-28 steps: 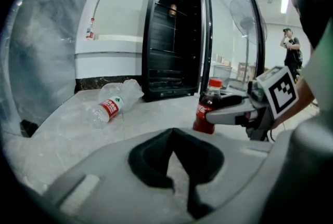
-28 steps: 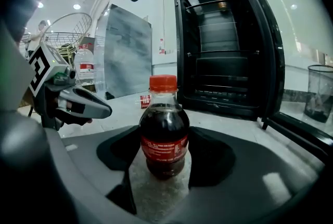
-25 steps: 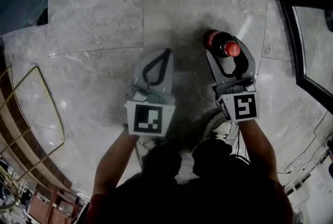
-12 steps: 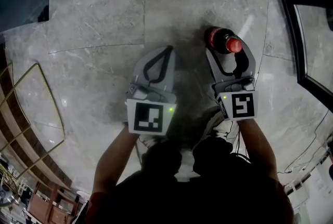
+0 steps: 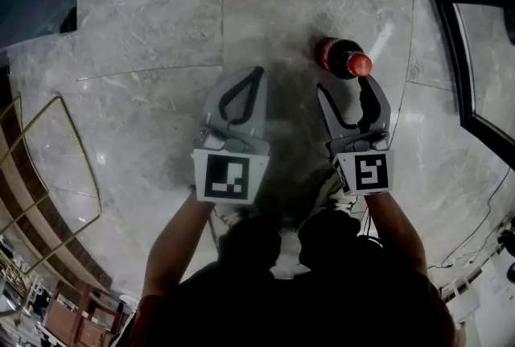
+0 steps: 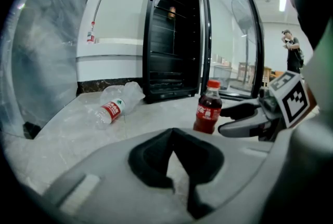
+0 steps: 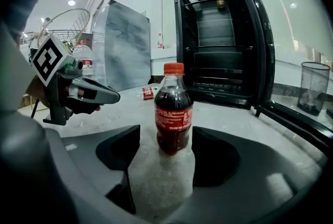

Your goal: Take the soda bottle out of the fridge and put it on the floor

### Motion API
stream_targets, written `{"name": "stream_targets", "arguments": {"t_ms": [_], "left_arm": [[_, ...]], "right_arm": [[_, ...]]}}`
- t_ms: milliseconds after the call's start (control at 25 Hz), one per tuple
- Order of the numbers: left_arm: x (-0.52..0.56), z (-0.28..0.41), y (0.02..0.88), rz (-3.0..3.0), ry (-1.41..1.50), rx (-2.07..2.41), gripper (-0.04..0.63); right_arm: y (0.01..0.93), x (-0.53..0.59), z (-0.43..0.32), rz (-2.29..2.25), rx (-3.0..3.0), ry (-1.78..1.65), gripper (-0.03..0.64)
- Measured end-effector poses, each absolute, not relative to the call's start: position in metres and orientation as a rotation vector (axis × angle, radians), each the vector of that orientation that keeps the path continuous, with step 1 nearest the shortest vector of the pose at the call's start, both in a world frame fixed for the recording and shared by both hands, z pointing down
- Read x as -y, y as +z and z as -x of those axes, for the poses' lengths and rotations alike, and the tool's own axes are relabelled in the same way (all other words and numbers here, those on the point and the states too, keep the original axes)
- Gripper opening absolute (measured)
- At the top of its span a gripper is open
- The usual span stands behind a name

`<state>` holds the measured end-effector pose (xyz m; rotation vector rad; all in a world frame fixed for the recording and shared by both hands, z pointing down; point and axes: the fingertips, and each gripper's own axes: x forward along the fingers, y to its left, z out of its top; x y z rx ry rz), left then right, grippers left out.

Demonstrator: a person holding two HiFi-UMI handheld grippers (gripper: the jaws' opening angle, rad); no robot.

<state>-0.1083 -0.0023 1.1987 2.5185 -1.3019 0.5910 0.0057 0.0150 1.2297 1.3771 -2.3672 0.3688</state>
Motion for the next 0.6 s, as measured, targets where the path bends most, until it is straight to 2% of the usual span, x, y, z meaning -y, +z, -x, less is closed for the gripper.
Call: {"name": "stream_targets", "arguments": {"t_ms": [600], "left_arm": [[-0.005, 0.104, 1.204, -2.527, 0.608, 1.278, 0.000]], "right_arm": [[1.234, -0.034, -0.008, -1.355, 2.354, 0.420, 0.298]]}}
